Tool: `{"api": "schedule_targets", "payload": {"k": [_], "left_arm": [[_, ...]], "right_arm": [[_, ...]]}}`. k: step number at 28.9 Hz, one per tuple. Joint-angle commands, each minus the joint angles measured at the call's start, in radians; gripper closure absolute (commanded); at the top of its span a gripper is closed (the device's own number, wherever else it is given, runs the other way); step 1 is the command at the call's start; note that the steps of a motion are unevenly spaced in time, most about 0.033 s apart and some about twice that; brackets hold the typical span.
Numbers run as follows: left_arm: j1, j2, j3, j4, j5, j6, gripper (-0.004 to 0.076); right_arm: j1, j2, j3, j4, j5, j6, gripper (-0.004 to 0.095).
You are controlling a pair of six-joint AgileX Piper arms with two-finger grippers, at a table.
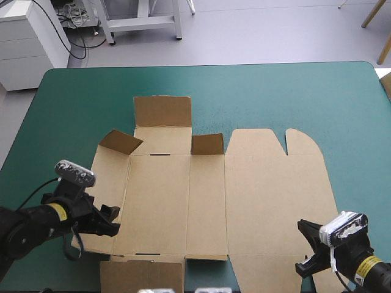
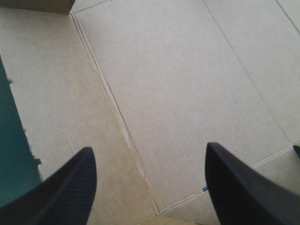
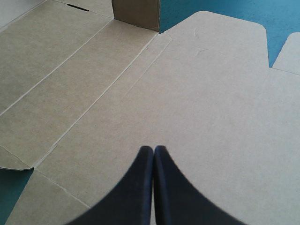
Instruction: Fold the box
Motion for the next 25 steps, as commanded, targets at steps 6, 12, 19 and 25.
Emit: {"api": "schedule_targets", "payload": {"k": [6, 12, 19, 25], "left_arm": [[-0.008, 0.293, -0.232, 0.07, 0.22, -0.034, 0.0248], [0.047, 0.355, -0.322, 0.07, 0.22, -0.028, 0.0249], [0.314, 0.36, -0.327, -0.094, 0.222, 0.161, 0.0248], [0.559, 0.369, -0.327, -0.253, 0.222, 0.323, 0.0248]], "right_arm": [[-0.004, 0.01, -0.028, -0.014, -0.069, -0.003, 0.0924], [-0.004, 0.01, -0.028, -0.014, -0.069, -0.003, 0.0924], [-0.004, 0.01, -0.028, -0.013, -0.069, -0.003, 0.0924], [-0.004, 0.01, -0.028, -0.013, -0.069, -0.003, 0.0924]]}}
